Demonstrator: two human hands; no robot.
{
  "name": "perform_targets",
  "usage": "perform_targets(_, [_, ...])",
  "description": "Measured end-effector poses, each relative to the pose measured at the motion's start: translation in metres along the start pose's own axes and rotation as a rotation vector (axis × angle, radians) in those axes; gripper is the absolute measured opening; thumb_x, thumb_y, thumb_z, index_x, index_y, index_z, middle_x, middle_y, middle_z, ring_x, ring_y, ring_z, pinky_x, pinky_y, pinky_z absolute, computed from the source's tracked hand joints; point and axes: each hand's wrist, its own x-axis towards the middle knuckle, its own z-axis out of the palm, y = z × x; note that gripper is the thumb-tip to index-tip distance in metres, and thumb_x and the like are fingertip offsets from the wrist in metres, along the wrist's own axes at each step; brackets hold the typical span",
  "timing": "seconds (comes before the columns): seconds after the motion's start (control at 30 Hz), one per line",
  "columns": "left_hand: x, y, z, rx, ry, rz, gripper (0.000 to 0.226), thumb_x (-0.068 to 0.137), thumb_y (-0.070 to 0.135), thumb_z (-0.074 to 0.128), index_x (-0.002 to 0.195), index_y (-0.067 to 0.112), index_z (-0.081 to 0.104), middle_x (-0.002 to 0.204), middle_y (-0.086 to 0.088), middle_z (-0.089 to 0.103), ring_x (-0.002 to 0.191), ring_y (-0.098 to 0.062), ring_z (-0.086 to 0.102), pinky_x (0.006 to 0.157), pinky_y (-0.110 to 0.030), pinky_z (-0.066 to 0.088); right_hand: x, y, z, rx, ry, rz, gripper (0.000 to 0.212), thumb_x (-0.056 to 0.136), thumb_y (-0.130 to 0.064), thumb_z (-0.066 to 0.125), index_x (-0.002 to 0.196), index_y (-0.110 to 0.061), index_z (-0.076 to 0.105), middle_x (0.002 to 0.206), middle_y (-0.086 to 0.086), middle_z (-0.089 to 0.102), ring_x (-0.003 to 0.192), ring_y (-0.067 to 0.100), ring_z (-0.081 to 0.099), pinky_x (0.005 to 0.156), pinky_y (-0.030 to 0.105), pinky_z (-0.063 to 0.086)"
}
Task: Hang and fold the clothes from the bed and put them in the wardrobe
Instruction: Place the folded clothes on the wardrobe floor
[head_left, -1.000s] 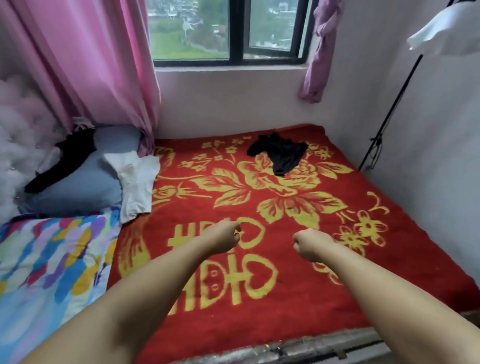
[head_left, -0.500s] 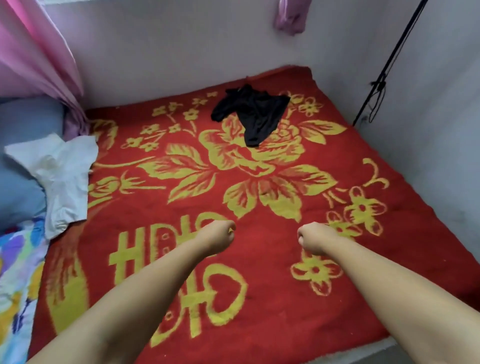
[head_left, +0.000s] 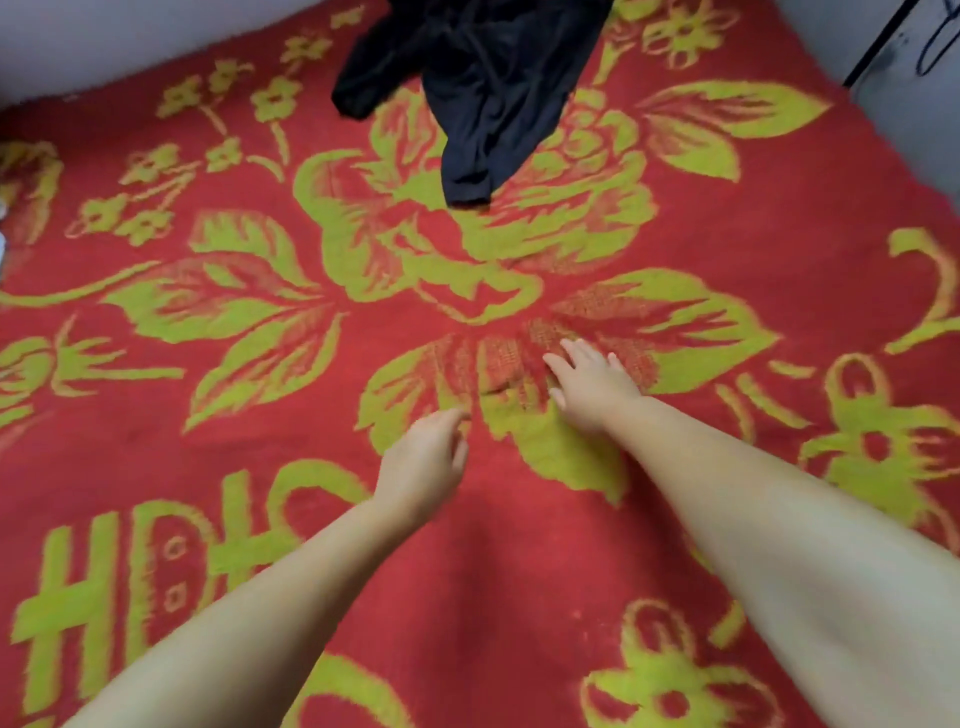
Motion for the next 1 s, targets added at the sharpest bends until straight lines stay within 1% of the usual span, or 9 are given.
perform_targets(0.1, [0.068,-0.009,0.011,0.02,0.104,0.069,0.037,0.092,0.017,0.047,0.13,0.019,0.051,0.116,-0.003,0.057,0.113,-0.022,0.051,0.083,-0.036,0.045,0.037,0.01,0.032,-0.05,0.133,-0.03,0.057,0.099,-0.042,0.019,0.15,-0.04,-0.007,0.159,-0.004,-0.021,0.144,0.016,-0.025,0.105,0.064,-0.02])
perform_targets(0.17, [0.115,-0.011,0.014,0.044,0.153,0.124,0.042,0.092,0.017,0.048,0.134,0.017,0.048,0.12,-0.006,0.052,0.115,-0.025,0.048,0.085,-0.039,0.044,0.047,0.016,0.048,-0.123,0.266,-0.035,0.058,0.092,-0.047,0.006,0.148,-0.044,-0.009,0.16,-0.005,-0.017,0.145,0.014,-0.022,0.105,0.063,-0.024])
perform_targets(0.37, [0.244,-0.004,0.009,0.286,0.271,0.072,0.061,0.097,0.025,0.044,0.151,0.019,0.018,0.153,-0.014,0.025,0.134,-0.033,0.033,0.093,-0.047,0.038,0.069,0.02,0.034,-0.081,0.402,-0.105,0.063,0.088,-0.047,0.02,0.149,-0.037,0.024,0.159,-0.004,0.02,0.148,0.018,0.013,0.113,0.062,-0.005])
perform_targets(0.5, [0.314,0.009,0.002,0.408,0.281,-0.008,0.067,0.098,0.012,0.035,0.153,0.026,0.001,0.16,-0.007,0.001,0.136,-0.031,0.026,0.093,-0.046,0.036,0.072,0.019,0.033,-0.077,0.439,-0.135,0.062,0.085,-0.045,0.031,0.145,-0.033,0.038,0.154,-0.002,0.033,0.143,0.02,0.028,0.111,0.065,0.01])
perform_targets(0.6, [0.352,0.028,-0.012,0.409,0.208,-0.062,0.062,0.094,0.001,0.036,0.149,0.02,0.018,0.152,-0.012,0.022,0.13,-0.037,0.031,0.087,-0.048,0.041,0.073,0.022,0.031,-0.047,0.416,-0.136,0.062,0.086,-0.044,0.03,0.147,-0.033,0.034,0.156,-0.003,0.029,0.145,0.019,0.022,0.112,0.063,0.003])
perform_targets(0.67, [0.369,0.031,-0.029,0.346,0.185,-0.028,0.044,0.09,-0.004,0.038,0.133,0.006,0.042,0.133,-0.021,0.043,0.12,-0.041,0.041,0.085,-0.049,0.042,0.071,0.023,0.031,-0.012,0.389,-0.142,0.063,0.087,-0.044,0.028,0.149,-0.033,0.028,0.158,-0.004,0.021,0.147,0.017,0.013,0.113,0.061,-0.007])
perform_targets(0.73, [0.377,0.026,-0.044,0.261,0.159,-0.032,0.034,0.086,-0.006,0.039,0.115,0.001,0.055,0.119,-0.025,0.054,0.11,-0.043,0.051,0.087,-0.047,0.044,0.071,0.024,0.033,-0.006,0.374,-0.139,0.063,0.088,-0.044,0.025,0.15,-0.035,0.022,0.16,-0.006,0.014,0.148,0.016,0.005,0.112,0.058,-0.015])
perform_targets(0.83, [0.349,0.019,-0.044,0.257,0.14,-0.018,0.03,0.083,-0.007,0.037,0.103,0.001,0.057,0.108,-0.026,0.057,0.101,-0.044,0.055,0.077,-0.045,0.043,0.072,0.025,0.033,-0.007,0.369,-0.137,0.064,0.088,-0.045,0.021,0.151,-0.035,0.016,0.161,-0.007,0.009,0.148,0.015,0.0,0.112,0.058,-0.018])
perform_targets(1.0, [0.268,0.014,-0.008,0.444,0.173,0.22,0.025,0.083,-0.008,0.04,0.102,0.001,0.054,0.103,-0.019,0.057,0.101,-0.036,0.051,0.067,-0.04,0.035,0.071,0.027,0.036,-0.024,0.404,-0.124,0.064,0.088,-0.046,0.018,0.151,-0.035,0.019,0.16,-0.007,0.012,0.148,0.015,0.003,0.113,0.058,-0.015])
